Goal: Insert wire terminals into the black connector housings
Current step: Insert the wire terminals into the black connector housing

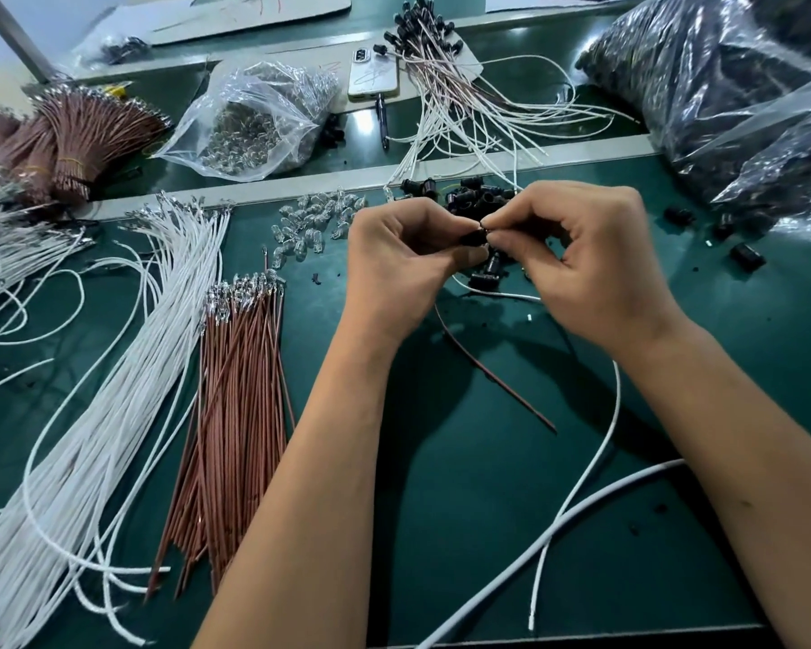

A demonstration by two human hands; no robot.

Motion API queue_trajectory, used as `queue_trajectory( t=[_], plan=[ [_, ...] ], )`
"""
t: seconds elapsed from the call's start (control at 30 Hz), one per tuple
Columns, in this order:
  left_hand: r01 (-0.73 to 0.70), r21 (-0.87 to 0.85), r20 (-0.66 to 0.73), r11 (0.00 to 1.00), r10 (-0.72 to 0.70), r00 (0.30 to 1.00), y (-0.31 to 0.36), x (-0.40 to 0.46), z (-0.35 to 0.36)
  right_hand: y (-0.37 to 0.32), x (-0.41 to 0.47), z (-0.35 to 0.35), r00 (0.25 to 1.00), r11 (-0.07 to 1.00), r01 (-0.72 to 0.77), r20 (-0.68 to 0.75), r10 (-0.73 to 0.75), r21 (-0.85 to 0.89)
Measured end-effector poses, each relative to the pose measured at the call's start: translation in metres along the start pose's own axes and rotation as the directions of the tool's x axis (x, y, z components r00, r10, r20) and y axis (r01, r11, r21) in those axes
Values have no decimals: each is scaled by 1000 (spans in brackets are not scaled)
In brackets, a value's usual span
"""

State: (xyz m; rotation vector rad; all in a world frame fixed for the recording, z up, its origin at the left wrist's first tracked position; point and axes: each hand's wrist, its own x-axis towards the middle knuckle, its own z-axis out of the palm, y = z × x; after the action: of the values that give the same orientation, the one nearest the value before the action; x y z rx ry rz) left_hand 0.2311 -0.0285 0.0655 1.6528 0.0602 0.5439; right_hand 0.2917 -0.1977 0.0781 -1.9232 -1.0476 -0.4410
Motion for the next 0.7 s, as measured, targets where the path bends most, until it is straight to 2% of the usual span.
queue_trajectory(
  t=[0.13, 0.27, 0.47, 0.6, 0.7],
  plan=[
    [-6, 28, -8, 1000, 6, 1000, 0, -1, 0, 3, 0, 1, 999, 999, -43, 5, 43, 34],
    [-57, 95, -3, 994, 58, 998, 1, -2, 2, 9, -2, 2, 988, 975, -150, 53, 143, 163],
    [-100, 206, 24, 973, 97, 995, 0, -2, 3, 15, -4, 2, 981, 958, -187, 97, 169, 218],
    [-88, 134, 50, 987, 82, 995, 1, -1, 1, 17, -2, -1, 975, 913, -214, 125, 181, 347],
    [-35, 30, 61, 999, 33, 998, 1, -2, 3, 18, -2, -4, 975, 903, -214, 142, 172, 373]
  ],
)
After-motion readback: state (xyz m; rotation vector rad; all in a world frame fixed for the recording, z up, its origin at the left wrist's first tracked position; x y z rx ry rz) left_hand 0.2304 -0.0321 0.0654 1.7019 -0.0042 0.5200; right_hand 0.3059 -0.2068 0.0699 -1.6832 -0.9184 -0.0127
